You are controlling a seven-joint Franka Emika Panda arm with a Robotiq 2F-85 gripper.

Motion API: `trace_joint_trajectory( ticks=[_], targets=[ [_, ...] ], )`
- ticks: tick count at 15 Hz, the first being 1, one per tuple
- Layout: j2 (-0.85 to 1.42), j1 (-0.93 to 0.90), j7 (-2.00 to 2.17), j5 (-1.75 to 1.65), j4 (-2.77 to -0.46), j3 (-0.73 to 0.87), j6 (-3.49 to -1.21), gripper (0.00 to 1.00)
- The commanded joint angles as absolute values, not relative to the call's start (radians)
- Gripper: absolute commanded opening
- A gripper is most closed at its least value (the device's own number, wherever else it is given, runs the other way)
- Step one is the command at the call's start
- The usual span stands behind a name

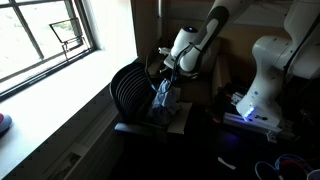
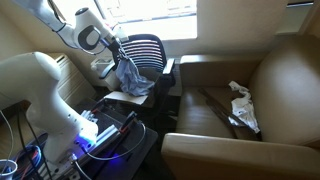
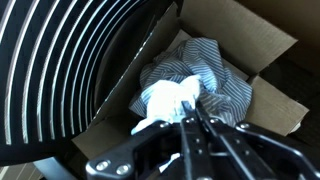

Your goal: Put the clothes on the couch on the chair

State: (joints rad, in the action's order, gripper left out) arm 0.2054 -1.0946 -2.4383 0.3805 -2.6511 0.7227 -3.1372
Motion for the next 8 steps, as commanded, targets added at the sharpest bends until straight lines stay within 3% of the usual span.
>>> trace_joint_trajectory(
  ticks=[1,8],
  targets=[
    [0.206,-1.091,-2.438,0.380,-2.650,0.720,-3.137,0.01],
    [0.297,-0.965,-2.441,0.437,-2.614,0.585,-3.143,0.01]
  ],
)
